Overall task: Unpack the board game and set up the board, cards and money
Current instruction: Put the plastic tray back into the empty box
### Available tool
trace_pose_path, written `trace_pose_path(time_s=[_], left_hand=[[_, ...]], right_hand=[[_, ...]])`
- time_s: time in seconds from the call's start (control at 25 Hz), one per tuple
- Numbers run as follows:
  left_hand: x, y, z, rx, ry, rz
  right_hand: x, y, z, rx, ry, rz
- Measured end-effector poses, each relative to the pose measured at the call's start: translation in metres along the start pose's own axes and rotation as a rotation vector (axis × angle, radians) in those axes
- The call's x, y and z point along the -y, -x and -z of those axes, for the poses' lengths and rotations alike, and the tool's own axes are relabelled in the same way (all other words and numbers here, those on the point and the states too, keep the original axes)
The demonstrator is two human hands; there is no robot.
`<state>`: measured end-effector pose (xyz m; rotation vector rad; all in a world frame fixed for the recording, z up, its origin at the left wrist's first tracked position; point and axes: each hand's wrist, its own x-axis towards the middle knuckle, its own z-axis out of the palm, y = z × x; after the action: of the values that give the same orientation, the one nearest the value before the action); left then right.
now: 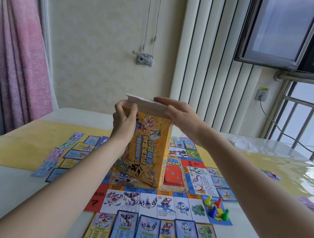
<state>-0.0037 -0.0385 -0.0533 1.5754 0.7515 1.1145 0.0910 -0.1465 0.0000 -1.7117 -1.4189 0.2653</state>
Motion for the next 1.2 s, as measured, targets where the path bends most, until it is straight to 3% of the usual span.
trace_pose_path(time_s=[0.08,0.2,0.48,0.72,0.92,1.04,1.2], left_hand=[[0.003,-0.005,-0.001,0.015,-0.016,0.009],[0.007,-0.005,-0.002,0.029,-0.020,0.020],[0.000,0.000,-0.002,0.073,0.036,-0.037],[0.000,-0.007,0.012,0.130,0.075,0.018],[-0.007,-0.004,0.012,0.130,0.078,0.017],[-0.009,-0.009,0.012,0.155,0.106,0.069],[-0.018,-0.008,0.013,0.183,0.219,0.164]], right_hand=[[-0.005,0.003,-0.003,0.022,-0.177,-0.052],[-0.015,0.004,-0.007,-0.011,-0.214,-0.028],[-0.006,-0.001,0.005,-0.009,0.213,0.080],[0.007,-0.011,0.013,0.049,0.219,0.008],[0.006,-0.009,0.007,0.015,0.441,0.116],[-0.001,-0.004,0.002,-0.028,0.333,0.092],[-0.012,0.004,-0.003,-0.064,-0.003,-0.005]])
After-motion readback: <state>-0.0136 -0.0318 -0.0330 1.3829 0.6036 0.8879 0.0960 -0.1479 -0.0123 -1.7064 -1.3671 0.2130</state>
